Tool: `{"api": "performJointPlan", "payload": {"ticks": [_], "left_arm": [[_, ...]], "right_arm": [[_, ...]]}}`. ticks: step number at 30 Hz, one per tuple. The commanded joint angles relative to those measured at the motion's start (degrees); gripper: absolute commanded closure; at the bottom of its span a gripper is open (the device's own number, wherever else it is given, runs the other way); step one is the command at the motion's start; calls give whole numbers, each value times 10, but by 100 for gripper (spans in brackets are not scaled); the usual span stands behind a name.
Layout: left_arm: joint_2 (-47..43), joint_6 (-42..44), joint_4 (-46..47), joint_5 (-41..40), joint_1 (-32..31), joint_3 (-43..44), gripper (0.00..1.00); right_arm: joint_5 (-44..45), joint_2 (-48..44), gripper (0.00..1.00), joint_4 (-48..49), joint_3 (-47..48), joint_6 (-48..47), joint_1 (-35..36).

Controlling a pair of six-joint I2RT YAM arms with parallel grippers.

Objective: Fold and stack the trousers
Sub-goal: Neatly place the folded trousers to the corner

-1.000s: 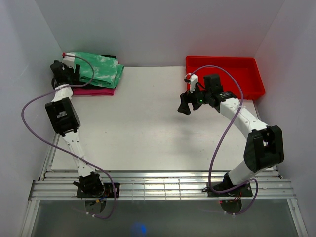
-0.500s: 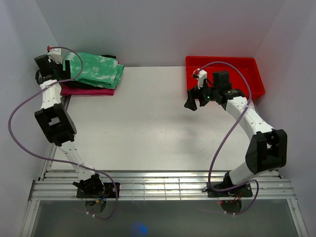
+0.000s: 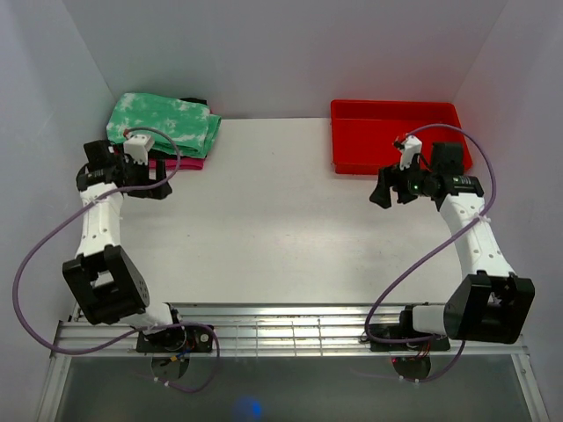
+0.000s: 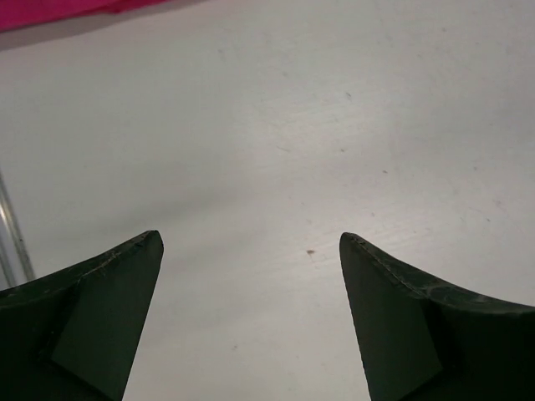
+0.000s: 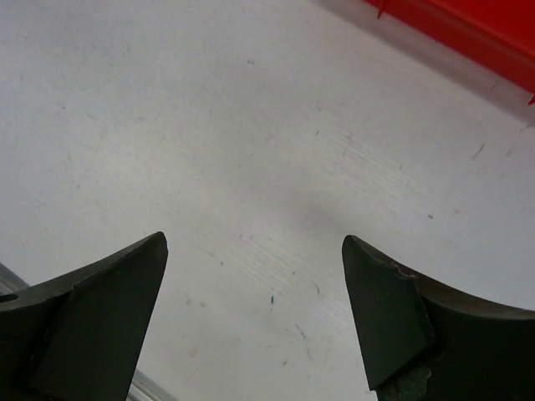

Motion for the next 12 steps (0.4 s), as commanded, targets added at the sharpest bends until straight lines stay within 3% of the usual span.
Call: {"api": "performJointPlan", "payload": {"ticks": [1, 5, 12], "left_arm": [[-75, -15, -30, 26, -20, -53, 2], [-115, -32, -32, 43, -31, -96, 2], [-122, -60, -39, 51, -36, -78, 2]], "right_arm": [[9, -44, 10, -62, -52, -35, -10], [11, -86, 10, -61, -125, -43, -14], [-11, -114, 10, -60, -144, -28, -14]]}}
